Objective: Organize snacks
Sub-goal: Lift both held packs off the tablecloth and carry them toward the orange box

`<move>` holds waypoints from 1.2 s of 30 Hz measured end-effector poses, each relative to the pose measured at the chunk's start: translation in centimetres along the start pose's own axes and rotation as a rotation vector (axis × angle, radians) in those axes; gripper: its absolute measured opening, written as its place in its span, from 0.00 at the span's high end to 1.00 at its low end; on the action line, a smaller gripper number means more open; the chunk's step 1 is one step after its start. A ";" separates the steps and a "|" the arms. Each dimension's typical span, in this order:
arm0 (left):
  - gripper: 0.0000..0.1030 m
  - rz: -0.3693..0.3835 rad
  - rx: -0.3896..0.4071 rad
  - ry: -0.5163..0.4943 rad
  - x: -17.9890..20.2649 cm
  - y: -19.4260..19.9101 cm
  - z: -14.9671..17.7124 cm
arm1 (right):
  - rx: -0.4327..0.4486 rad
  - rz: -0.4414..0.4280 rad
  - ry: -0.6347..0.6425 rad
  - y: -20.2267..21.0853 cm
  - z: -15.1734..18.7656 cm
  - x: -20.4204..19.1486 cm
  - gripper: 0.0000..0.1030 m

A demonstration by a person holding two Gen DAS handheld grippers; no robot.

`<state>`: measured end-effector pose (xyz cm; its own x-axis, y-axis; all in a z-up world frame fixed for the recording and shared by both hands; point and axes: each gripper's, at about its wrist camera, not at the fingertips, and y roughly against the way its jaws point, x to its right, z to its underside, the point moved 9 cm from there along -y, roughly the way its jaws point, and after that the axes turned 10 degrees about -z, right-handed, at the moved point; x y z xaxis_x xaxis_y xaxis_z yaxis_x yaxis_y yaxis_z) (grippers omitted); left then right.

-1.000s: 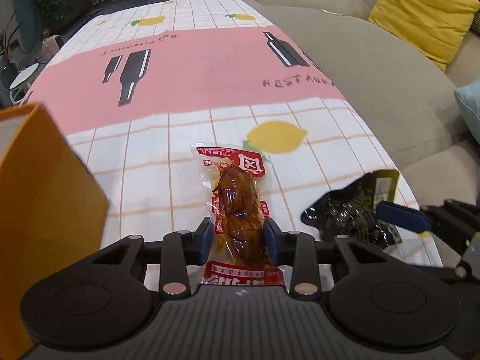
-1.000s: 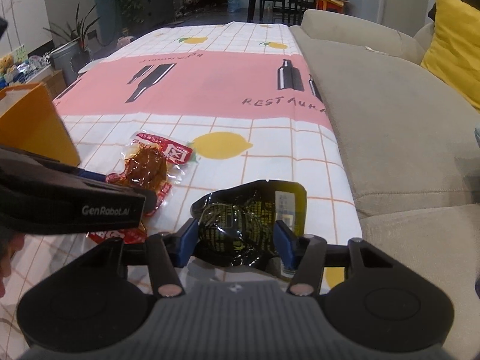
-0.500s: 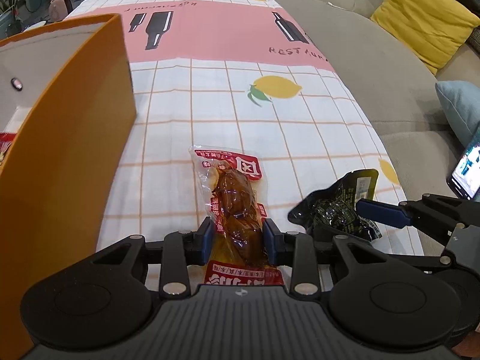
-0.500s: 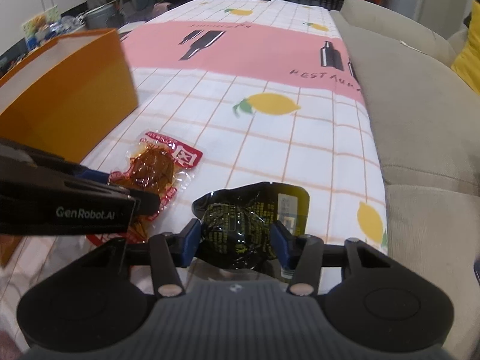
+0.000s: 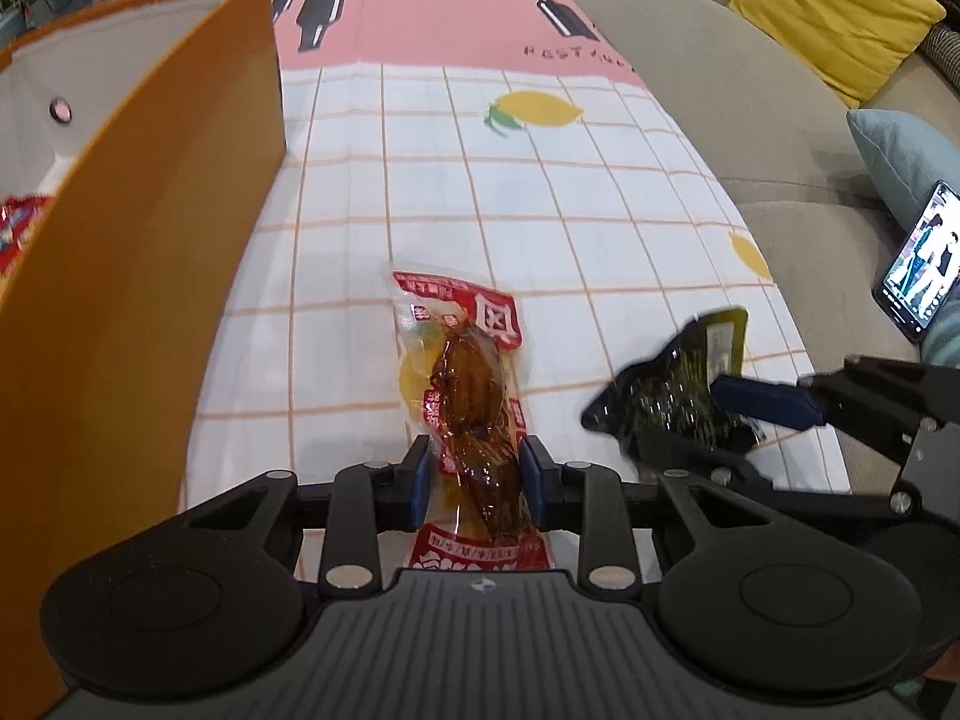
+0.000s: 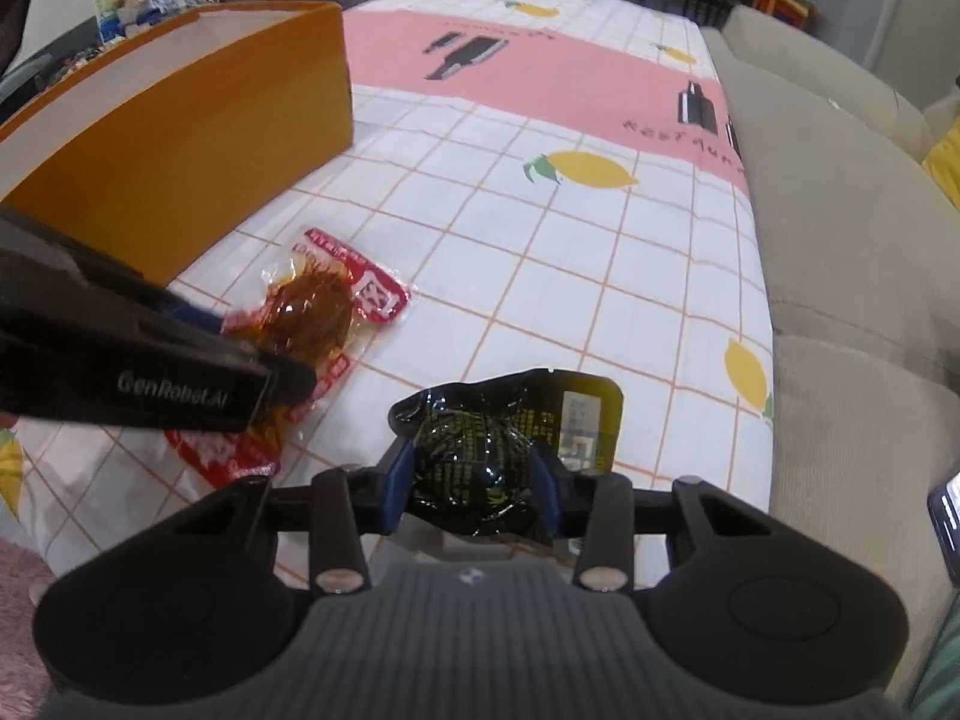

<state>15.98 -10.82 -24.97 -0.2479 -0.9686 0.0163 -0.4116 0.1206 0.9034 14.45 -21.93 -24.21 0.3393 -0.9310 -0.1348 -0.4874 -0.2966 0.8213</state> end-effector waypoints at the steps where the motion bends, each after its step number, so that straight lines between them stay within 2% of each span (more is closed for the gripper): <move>1: 0.67 0.010 0.003 0.011 -0.1 0.0 0.0 | 0.014 -0.008 -0.005 0.0 0.0 0.1 0.61; 4: 0.63 0.020 0.009 0.021 -0.4 -0.1 0.1 | 0.041 -0.029 -0.001 -0.2 -0.1 0.2 0.54; 6: 0.62 0.024 0.018 0.015 -0.3 -0.1 0.2 | 0.039 -0.025 -0.001 -0.6 0.2 0.3 0.43; 9: 0.55 0.022 0.033 -0.023 0.2 0.0 0.3 | 0.029 -0.024 -0.010 -1.1 0.4 0.3 0.43; 15: 0.54 -0.007 0.065 -0.104 1.0 0.1 0.5 | 0.018 -0.007 0.059 -1.2 0.6 -0.4 0.46; 19: 0.61 0.040 0.067 -0.077 1.2 0.2 0.5 | 0.016 -0.003 0.069 -1.2 0.6 -0.6 0.47; 23: 0.65 0.055 0.099 -0.069 1.2 0.9 0.2 | 0.020 0.000 0.063 -0.9 0.5 -0.7 0.49; 31: 0.67 0.074 0.144 -0.026 1.1 2.8 -1.2 | 0.049 -0.020 0.001 0.1 -0.4 -0.4 0.52; 36: 0.67 0.088 0.204 0.015 0.6 4.8 -3.1 | 0.078 -0.023 -0.058 1.0 -1.2 0.1 0.53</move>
<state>16.55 -11.48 -19.35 -0.2780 -0.9555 0.0990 -0.5584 0.2446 0.7927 14.95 -22.02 -22.73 0.3053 -0.9338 -0.1866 -0.5416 -0.3315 0.7725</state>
